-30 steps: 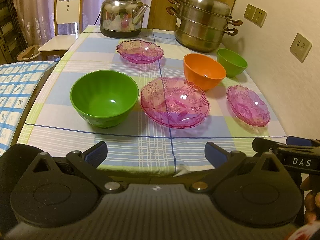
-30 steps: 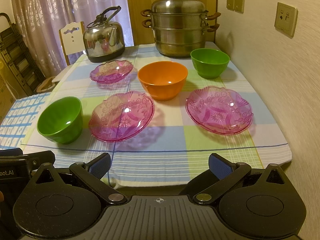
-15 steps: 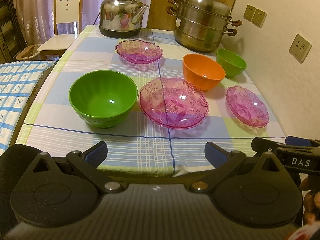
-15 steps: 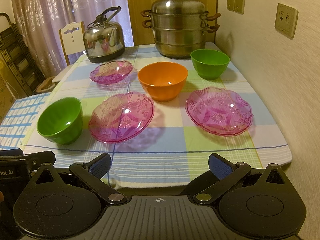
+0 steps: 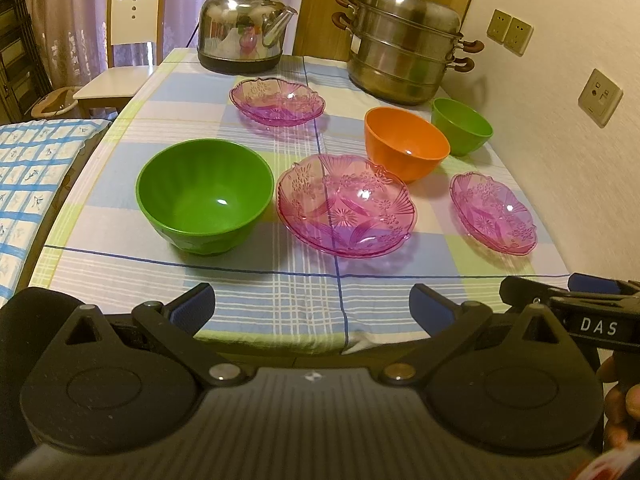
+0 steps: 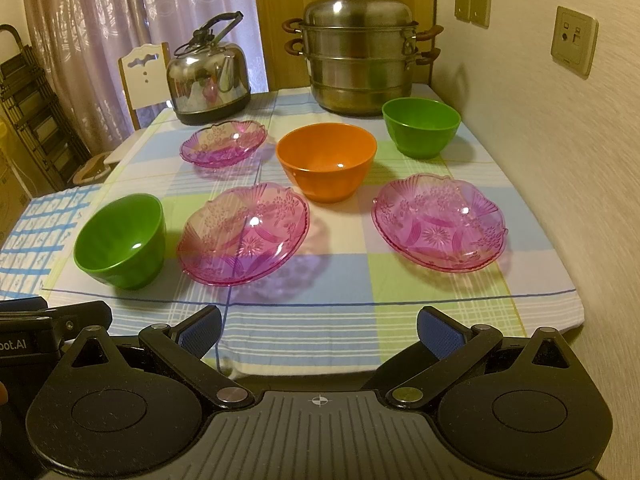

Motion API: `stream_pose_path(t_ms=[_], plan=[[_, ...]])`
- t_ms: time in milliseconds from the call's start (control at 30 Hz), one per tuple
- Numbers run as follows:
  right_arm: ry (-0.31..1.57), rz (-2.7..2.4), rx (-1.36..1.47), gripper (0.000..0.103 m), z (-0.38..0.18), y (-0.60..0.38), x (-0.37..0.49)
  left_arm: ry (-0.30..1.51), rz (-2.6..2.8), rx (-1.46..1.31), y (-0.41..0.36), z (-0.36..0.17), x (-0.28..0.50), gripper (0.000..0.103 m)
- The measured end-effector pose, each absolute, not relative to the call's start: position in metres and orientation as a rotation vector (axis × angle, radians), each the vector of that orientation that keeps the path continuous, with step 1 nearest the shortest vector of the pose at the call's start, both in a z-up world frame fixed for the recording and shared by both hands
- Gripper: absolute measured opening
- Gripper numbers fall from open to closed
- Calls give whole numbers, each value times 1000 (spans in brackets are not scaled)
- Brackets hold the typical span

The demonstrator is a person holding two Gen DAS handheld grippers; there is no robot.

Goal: Organize plates and bowls

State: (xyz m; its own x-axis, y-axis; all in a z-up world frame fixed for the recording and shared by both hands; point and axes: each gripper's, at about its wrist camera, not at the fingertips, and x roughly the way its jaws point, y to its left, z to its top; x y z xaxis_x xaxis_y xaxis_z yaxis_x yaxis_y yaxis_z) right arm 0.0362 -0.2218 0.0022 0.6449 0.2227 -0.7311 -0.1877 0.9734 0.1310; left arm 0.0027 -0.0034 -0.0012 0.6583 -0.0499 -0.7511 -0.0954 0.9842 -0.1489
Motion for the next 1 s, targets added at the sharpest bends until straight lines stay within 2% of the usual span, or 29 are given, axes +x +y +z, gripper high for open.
stream_pose_path(t_ms=[1000], plan=[[841,232,47,103,1,-222,36,859,23,-196,-10,-3,3,103]])
